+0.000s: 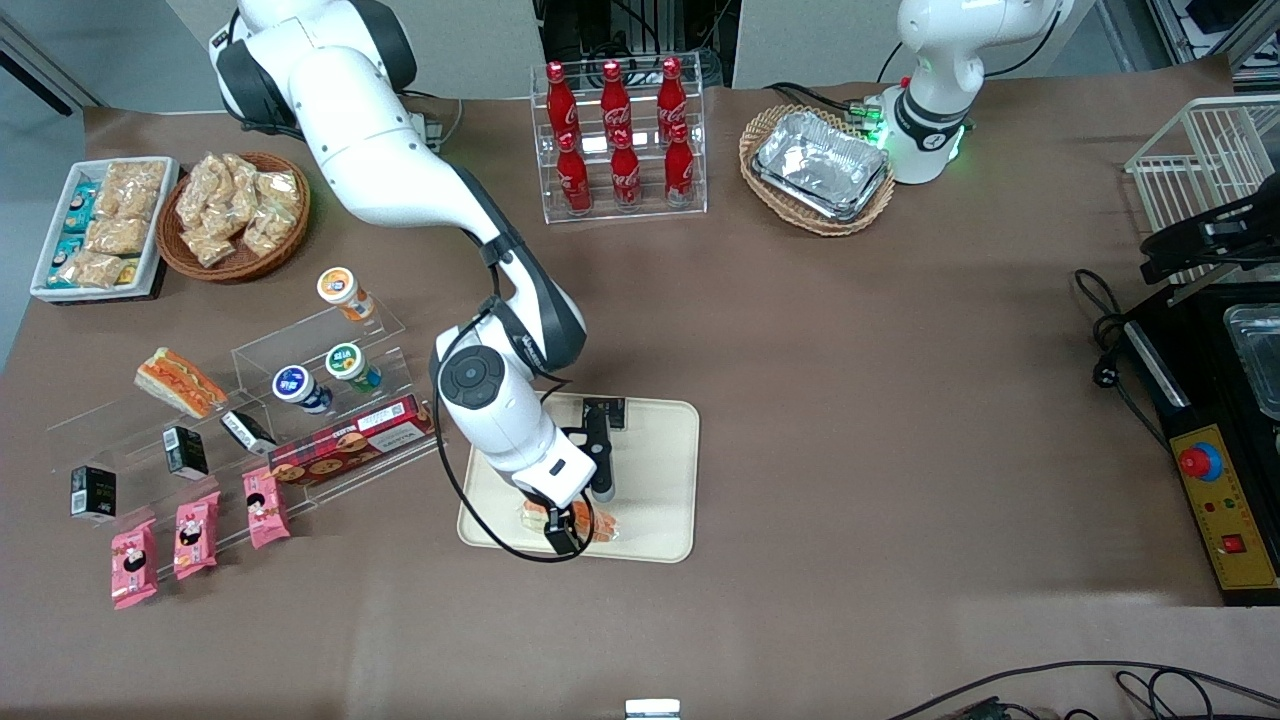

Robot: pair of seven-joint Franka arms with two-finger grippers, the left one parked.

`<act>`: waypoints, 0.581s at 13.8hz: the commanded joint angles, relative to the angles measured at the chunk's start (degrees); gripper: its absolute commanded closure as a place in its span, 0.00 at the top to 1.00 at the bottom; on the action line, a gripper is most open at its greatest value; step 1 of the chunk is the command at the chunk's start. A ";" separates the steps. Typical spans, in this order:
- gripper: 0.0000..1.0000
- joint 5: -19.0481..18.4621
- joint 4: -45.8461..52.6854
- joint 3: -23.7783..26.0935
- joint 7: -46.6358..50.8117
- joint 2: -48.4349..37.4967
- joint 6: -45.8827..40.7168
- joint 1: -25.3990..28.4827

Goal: Place sandwich on tray

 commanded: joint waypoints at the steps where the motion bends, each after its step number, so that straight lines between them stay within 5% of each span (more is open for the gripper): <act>1: 1.00 2.38 -0.19 0.11 -0.57 -3.18 -4.94 -1.07; 8: 1.00 8.01 -0.28 -0.24 0.13 -12.23 -16.18 -5.90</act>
